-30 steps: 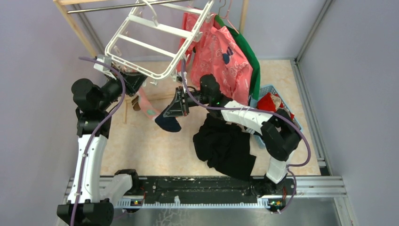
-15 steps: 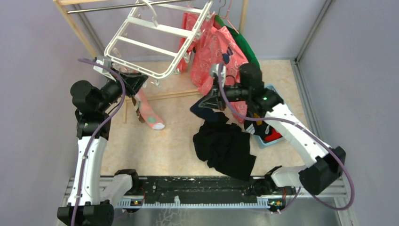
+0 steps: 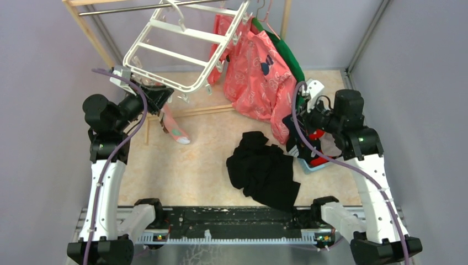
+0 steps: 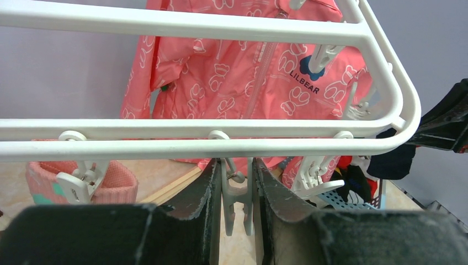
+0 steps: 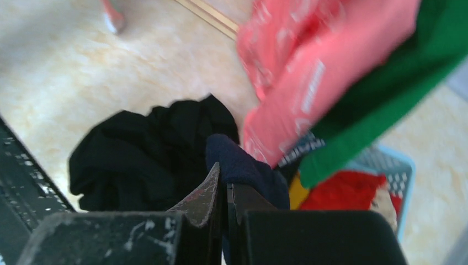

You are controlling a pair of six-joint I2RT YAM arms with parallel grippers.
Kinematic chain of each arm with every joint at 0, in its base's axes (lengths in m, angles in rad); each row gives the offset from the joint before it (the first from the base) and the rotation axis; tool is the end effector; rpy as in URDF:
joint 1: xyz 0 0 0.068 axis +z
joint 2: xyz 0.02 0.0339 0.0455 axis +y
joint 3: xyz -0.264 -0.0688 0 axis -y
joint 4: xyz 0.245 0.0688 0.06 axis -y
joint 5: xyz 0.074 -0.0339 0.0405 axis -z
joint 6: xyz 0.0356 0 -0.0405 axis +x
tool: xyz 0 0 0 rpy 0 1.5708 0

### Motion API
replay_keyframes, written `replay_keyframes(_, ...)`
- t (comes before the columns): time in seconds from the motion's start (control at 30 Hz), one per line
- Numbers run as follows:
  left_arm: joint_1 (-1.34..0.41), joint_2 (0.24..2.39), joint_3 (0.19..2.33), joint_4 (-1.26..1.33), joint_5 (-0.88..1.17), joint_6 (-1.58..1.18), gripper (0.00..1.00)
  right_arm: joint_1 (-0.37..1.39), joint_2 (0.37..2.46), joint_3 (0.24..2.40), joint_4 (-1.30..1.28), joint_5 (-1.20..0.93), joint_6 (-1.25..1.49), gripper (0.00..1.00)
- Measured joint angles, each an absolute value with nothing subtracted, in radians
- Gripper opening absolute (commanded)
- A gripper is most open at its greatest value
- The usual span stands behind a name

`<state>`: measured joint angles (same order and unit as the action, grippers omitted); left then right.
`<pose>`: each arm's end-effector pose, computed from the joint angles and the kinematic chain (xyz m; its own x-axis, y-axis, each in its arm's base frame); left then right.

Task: Remove the socks clipped to the hanger
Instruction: Place the sock in the bin.

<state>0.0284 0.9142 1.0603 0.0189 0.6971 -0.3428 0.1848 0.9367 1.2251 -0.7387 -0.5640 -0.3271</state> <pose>0.1930 -0.0174 0.4343 -0.0508 -0.2593 -0.9645 0.6309 0.7403 -0.2322 0.1686 0.0509 0.4081 -0.2032 -0.3142 -0.9273 -0.7325 0.6772 -0.0689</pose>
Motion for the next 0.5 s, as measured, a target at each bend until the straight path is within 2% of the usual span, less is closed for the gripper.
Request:
replay_keyframes(0.33, 0.029, 0.913, 1.060, 0.015, 0.697, -0.325, 0.21, -0.047, 1.003, 1.183, -0.860, -0.397, -0.404, 0.00)
replay_keyframes(0.5, 0.031, 0.902, 1.059, 0.015, 0.697, -0.319, 0.21, -0.084, 1.088, 1.170, -0.878, -0.366, -0.447, 0.00)
